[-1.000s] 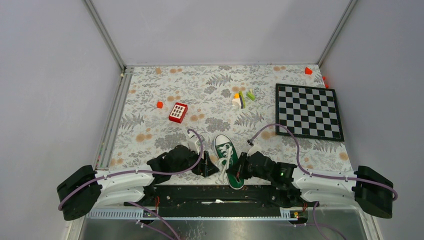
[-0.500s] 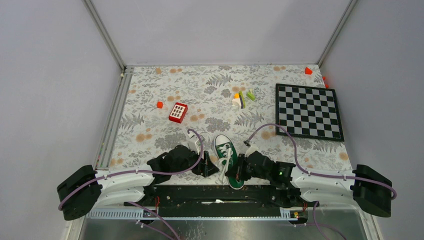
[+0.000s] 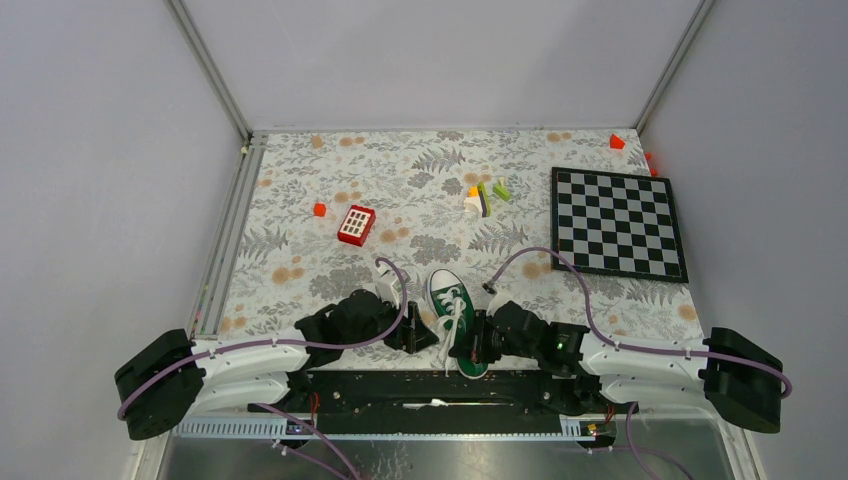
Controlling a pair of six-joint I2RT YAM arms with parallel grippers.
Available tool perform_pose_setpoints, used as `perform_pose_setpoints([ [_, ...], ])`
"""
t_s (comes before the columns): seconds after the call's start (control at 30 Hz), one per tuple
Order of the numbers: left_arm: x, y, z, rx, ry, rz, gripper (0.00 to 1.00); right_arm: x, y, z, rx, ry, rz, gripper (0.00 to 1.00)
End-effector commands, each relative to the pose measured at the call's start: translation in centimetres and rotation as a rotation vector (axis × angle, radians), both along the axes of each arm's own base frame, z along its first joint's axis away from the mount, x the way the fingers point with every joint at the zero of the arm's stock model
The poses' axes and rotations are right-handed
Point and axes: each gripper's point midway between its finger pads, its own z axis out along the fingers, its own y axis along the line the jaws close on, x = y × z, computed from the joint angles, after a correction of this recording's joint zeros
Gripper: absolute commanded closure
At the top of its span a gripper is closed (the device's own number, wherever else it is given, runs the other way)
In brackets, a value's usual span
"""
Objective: Tie the shoes
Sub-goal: Tie the shoelace on the shoe.
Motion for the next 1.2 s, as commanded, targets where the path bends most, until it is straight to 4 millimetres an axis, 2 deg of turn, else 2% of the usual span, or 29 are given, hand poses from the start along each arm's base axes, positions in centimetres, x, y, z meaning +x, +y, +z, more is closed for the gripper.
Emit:
perform_pose_setpoints([
  [0.0, 1.2, -1.3, 2.7, -0.077, -0.066, 0.016, 0.33, -0.8, 0.8, 1.2, 0.016, 0.001, 0.064, 1.00],
  [0.43, 1.6, -1.1, 2.6, -0.074, -0.064, 0.043, 0.36, -2.2, 1.3, 0.8, 0.000, 0.032, 0.142, 1.00],
  [0.83, 2.1, -1.5, 3.0, -0.079, -0.075, 0.058, 0.38, -2.1, 0.6, 0.3, -0.064, 0.022, 0.147, 1.00],
  [0.87, 2.1, -1.5, 3.0, -0.080, -0.076, 0.057, 0.38, -2.0, 0.5, 0.4, -0.072, 0.015, 0.142, 0.94],
  [0.97, 2.2, -1.8, 3.0, -0.082, -0.075, 0.054, 0.38, -1.4, 0.0, 1.1, -0.100, -0.020, 0.125, 0.66],
  [1.17, 2.6, -2.0, 3.0, -0.073, -0.079, 0.057, 0.39, 1.0, -2.0, 4.5, -0.157, -0.174, 0.062, 0.53],
])
